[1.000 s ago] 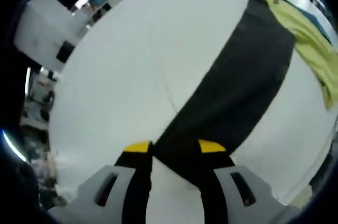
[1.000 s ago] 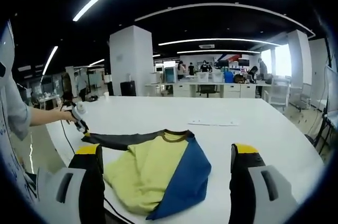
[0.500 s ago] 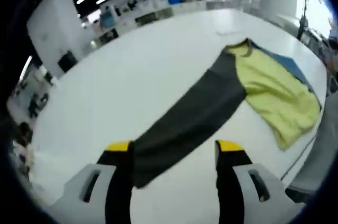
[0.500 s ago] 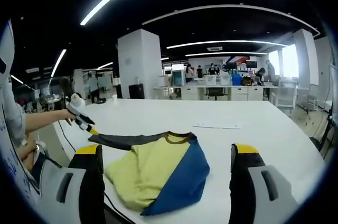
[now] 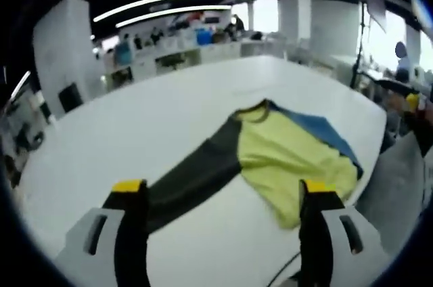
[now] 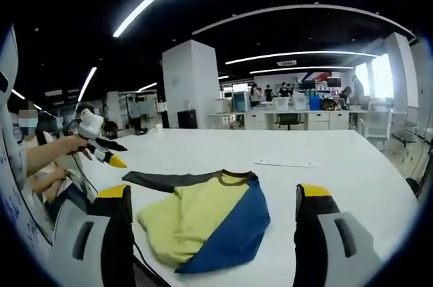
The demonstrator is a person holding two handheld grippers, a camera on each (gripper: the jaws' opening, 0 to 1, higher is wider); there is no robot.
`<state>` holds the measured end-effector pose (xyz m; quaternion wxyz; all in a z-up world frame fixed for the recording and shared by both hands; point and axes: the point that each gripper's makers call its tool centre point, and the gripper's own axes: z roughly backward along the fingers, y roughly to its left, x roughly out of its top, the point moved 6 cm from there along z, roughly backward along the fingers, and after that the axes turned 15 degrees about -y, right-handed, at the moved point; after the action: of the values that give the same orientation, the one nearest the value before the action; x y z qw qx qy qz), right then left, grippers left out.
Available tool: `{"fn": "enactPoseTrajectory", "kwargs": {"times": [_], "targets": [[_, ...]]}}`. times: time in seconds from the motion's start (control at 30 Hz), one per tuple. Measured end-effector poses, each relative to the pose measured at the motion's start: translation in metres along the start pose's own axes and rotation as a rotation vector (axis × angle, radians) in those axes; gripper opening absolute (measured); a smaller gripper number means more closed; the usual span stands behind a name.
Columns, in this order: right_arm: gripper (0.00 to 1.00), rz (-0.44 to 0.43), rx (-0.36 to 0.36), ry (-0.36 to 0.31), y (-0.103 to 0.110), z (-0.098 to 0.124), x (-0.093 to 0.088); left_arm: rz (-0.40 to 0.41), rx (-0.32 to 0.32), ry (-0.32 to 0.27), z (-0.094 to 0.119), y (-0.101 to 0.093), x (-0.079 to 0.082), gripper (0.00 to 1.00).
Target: Fold the garment on the visible template until the final outline fits inside the template.
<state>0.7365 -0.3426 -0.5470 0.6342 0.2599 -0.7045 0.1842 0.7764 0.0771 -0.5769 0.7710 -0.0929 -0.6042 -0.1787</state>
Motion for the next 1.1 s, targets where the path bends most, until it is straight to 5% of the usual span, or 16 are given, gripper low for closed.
{"fn": "enactPoseTrajectory", "kwargs": {"times": [0.43,0.77,0.93,1.1], "targets": [[1.00,0.015,-0.010,0.013,-0.029,0.014,0.002,0.017,-0.069,-0.098,0.013,-0.065,0.031,1.00],[1.00,-0.017,-0.005,0.082,-0.023,0.017,-0.018,-0.005,-0.079,-0.225,0.037,-0.109,0.063,1.00],[0.97,-0.045,0.024,0.148,-0.011,0.013,-0.029,-0.061,-0.079,-0.179,0.042,-0.113,0.055,1.00],[0.93,0.014,0.043,0.196,0.002,0.008,-0.036,-0.059,-0.089,-0.183,0.046,-0.120,0.054,1.00]]}}
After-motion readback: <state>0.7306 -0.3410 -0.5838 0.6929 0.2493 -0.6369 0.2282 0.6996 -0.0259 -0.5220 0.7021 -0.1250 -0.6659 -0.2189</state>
